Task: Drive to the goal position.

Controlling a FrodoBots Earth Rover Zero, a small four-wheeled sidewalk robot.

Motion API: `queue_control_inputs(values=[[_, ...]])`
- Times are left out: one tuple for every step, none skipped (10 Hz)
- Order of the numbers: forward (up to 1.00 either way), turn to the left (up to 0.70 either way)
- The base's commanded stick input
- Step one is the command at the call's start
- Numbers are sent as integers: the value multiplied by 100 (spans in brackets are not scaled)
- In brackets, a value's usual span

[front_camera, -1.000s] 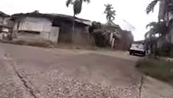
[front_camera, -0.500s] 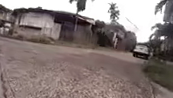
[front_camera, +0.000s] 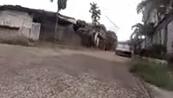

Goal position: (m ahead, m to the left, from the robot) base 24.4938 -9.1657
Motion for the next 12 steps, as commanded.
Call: queue_control_inputs(values=[[85,1],[85,1],[85,1],[85,1],[85,1],[85,1],[85,1],[85,1],[85,1],[85,1],[85,1],[85,1]])
